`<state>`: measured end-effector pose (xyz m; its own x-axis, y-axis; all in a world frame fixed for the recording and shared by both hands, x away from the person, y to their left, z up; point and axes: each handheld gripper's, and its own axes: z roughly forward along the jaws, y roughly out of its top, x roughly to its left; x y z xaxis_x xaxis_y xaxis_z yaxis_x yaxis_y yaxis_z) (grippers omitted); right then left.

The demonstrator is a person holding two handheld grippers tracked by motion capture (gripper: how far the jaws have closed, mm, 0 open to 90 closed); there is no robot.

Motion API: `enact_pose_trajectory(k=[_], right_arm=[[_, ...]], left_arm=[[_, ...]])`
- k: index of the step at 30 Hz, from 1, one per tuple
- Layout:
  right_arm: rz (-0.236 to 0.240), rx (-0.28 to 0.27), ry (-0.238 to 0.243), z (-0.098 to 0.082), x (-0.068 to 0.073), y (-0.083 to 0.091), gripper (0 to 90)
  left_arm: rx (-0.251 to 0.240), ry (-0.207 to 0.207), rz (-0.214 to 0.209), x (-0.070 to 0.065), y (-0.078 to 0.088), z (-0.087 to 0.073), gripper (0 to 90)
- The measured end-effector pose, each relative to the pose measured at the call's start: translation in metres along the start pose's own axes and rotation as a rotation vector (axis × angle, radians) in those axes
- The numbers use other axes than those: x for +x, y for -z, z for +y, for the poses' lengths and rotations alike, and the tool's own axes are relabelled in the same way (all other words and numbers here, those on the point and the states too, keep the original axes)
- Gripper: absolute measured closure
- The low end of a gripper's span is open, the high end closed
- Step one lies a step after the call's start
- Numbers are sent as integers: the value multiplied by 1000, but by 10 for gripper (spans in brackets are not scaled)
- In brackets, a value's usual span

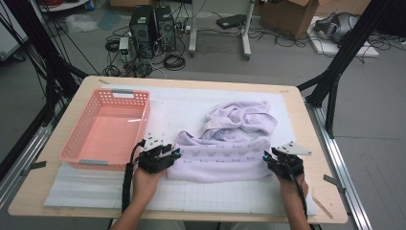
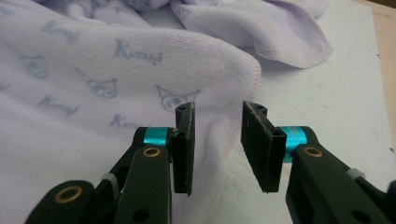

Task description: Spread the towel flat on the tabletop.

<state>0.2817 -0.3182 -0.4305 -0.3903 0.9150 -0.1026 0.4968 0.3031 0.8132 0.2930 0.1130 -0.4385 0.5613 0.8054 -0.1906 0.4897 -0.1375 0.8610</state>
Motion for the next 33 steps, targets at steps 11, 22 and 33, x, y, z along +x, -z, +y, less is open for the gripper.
enact_pose_trajectory(k=[11, 22, 33], right_arm=[[120, 69, -71, -24, -18, 15, 624], [184, 128, -55, -23, 2, 6, 851], [184, 161, -20, -43, -8, 46, 876]], left_arm=[[84, -39, -66, -11, 19, -19, 507], [172, -56, -117, -11, 17, -28, 866], [150, 25, -163, -9, 47, -42, 871]])
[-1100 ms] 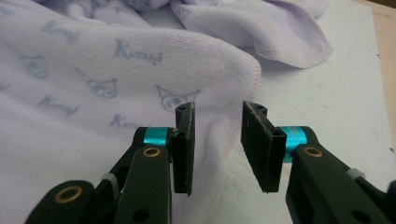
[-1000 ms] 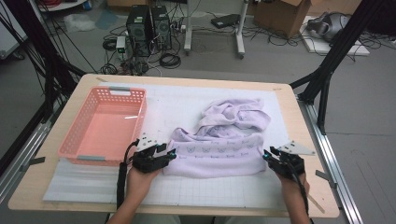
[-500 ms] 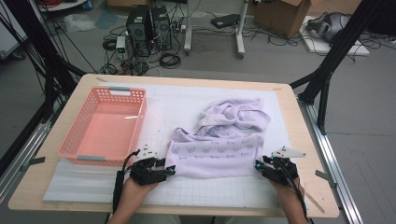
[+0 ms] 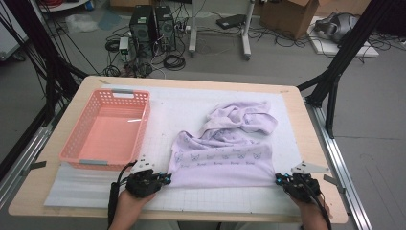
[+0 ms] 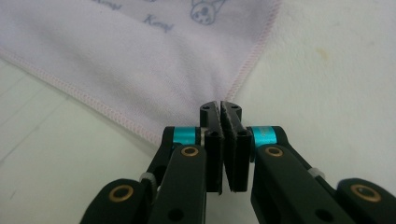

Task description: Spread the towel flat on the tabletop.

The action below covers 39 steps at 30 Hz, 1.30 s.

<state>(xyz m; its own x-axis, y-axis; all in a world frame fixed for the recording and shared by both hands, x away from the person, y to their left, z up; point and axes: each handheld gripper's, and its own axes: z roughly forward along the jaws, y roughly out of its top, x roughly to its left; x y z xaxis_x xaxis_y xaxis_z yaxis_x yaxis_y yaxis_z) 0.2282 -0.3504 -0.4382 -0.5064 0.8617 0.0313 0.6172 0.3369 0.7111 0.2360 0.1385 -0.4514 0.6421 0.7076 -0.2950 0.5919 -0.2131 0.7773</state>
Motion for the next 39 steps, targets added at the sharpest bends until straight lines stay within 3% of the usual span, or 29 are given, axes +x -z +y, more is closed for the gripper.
enact_pose_trajectory(k=[8, 14, 15, 16, 17, 20, 23, 27, 29, 30, 31, 32, 33, 39], right_arm=[[17, 27, 40, -19, 19, 24, 877], [40, 44, 50, -41, 34, 47, 878], [45, 45, 46, -44, 36, 49, 876], [51, 35, 51, -46, 36, 51, 843], [50, 17, 38, -46, 36, 53, 726], [42, -58, -18, -41, 32, 55, 592], [20, -77, -19, -34, 29, 47, 588], [-18, -48, -27, -25, 23, 26, 594], [-15, -38, -32, -21, 21, 17, 617], [-8, -30, -34, -20, 22, 13, 661], [-2, -19, -25, -20, 23, 9, 692], [0, -27, -15, -19, 24, 9, 803], [32, -22, -16, -19, 25, 9, 851], [69, 0, -1, -29, 28, 22, 879]], left_arm=[[0, -11, -9, -19, 22, -23, 870], [9, -27, -54, -30, 32, -39, 858], [5, -35, -56, -31, 31, -39, 790], [-9, -29, -38, -32, 31, -37, 655], [-32, -16, -31, -32, 32, -34, 545], [-97, -12, -7, -29, 32, -25, 466], [-95, -9, 18, -25, 22, -17, 459], [-29, -14, 36, -22, 0, -15, 460], [-36, -28, 50, -25, -2, -15, 485], [-33, -45, 60, -26, -2, -15, 517], [-34, -77, 79, -27, -2, -17, 634], [-34, -101, 99, -27, -1, -18, 734], [-35, -91, 88, -26, 1, -19, 826], [-12, -66, 58, -27, 16, -28, 862]])
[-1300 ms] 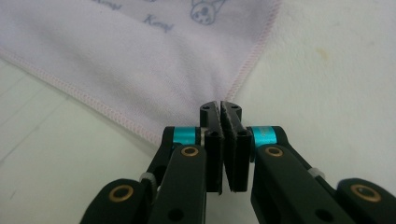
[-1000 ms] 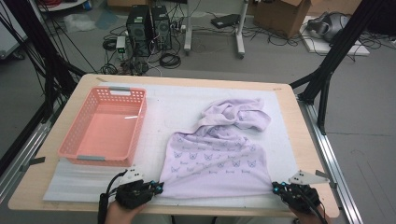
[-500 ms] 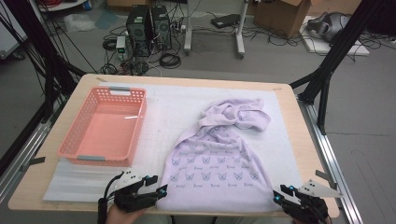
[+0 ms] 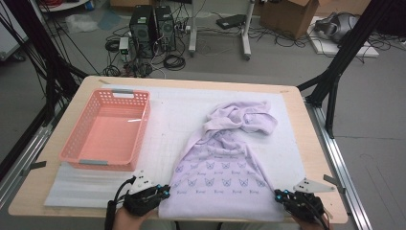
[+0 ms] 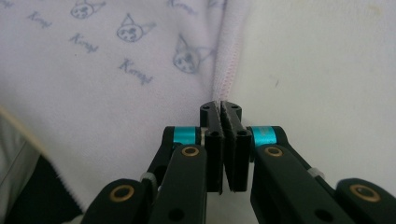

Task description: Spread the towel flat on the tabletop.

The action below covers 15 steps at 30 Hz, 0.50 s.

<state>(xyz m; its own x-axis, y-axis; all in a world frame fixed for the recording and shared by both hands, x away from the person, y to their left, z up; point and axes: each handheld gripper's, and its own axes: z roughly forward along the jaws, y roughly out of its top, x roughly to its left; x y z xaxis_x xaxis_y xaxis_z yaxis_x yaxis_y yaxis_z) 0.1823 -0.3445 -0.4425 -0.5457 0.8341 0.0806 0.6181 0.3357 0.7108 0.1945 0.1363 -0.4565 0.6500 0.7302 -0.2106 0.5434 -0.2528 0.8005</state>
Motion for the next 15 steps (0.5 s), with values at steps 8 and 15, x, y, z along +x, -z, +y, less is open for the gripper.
enact_pose_trajectory(k=[8, 15], right_arm=[[61, 36, 43, -17, 19, 19, 868], [28, -61, 34, 0, 17, 14, 580]], left_arm=[[30, -47, -32, -13, 19, -13, 836], [-58, 0, -1, -3, 8, 4, 508]])
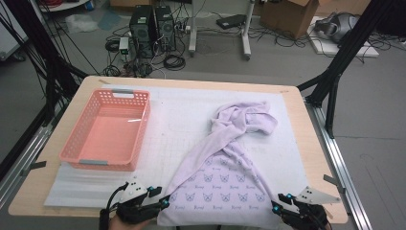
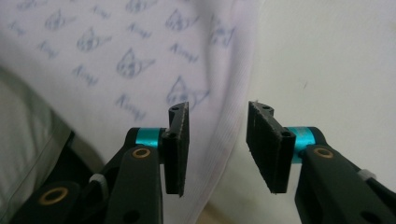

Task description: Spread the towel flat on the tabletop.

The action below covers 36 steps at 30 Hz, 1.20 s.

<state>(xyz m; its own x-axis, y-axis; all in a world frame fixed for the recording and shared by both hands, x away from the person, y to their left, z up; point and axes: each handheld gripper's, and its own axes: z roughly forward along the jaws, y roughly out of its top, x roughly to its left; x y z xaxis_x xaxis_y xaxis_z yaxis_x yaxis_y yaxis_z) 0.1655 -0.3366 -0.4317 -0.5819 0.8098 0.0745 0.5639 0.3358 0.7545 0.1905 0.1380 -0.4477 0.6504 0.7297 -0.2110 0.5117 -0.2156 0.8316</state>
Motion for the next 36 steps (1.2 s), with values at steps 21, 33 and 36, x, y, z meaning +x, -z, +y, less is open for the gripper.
enact_pose_trajectory(k=[21, 33, 36], right_arm=[[12, 79, 30, 10, -2, -26, 867], [-1, -42, 17, 7, 2, -3, 623], [-28, -81, -11, 12, -6, -5, 612]], left_arm=[[92, -71, -28, -11, -19, 3, 826], [13, -94, -62, -15, -19, 14, 536], [-2, -103, -73, -14, -36, 31, 510]])
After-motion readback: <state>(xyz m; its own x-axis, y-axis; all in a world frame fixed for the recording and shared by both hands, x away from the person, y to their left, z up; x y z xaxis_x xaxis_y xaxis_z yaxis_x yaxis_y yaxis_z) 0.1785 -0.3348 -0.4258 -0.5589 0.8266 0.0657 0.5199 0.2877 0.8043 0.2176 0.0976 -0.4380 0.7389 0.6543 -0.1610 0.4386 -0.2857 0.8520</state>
